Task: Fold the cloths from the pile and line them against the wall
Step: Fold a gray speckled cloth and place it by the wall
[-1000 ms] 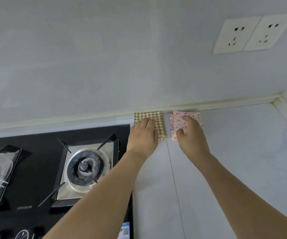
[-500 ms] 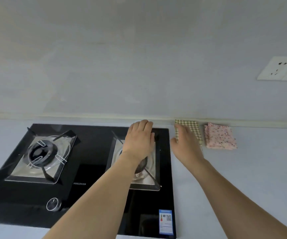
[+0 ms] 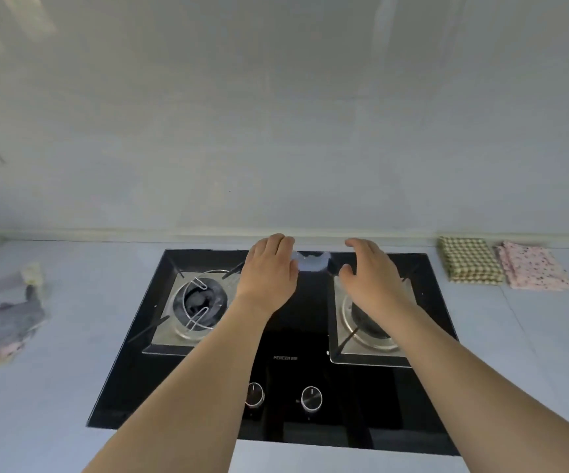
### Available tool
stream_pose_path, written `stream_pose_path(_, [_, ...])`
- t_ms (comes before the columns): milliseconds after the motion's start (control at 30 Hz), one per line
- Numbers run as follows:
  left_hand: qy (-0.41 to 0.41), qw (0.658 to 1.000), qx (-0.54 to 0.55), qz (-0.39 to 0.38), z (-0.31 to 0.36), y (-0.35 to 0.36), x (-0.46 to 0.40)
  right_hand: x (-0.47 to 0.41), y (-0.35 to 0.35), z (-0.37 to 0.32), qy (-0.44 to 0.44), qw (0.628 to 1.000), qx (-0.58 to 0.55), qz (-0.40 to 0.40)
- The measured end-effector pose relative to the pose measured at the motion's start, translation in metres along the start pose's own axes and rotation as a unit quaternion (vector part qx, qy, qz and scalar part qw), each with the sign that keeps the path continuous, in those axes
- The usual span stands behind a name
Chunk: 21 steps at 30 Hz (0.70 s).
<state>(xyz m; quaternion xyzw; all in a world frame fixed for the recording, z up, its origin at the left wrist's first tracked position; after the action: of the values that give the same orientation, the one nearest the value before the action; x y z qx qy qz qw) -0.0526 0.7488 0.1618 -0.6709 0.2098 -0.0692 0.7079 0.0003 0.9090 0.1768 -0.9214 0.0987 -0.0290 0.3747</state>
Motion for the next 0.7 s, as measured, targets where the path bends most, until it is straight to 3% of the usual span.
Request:
stream_pose_path(100, [-0.042, 0.999, 0.013, 0.007, -0.031, -0.006, 0.009, -0.003, 0.023, -0.024, -0.022, 1.000, -0.004, -0.020])
stream_pose_path(367, [-0.034, 0.999, -0.017, 0.006, -0.104, -0.014, 0.041, -0.006, 0.084, -0.083, -0.047, 0.998, -0.008, -0.034])
stream_pose_path(533, [-0.036, 0.999, -0.020, 0.007, -0.194, -0.014, 0.057, -0.013, 0.143, -0.142, -0.046, 0.999, -0.006, -0.024])
stream_pose_path(700, [-0.068, 0.997, -0.012, -0.015, -0.303, -0.006, 0.085, -0.002, 0.237, -0.216, -0.049, 0.995, -0.024, -0.087])
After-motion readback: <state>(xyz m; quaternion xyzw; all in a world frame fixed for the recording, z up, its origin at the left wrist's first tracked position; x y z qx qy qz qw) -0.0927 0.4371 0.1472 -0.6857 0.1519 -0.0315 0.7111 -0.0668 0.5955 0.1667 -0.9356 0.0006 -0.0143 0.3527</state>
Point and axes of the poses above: each hand's wrist, its own x-axis away from the middle knuckle, its own y-axis out of the palm, z = x × y, the point moved 9 cm from there along -x, towards the middle knuckle, and after that the axes turned 12 degrees about -x, right-handed, at the moved point
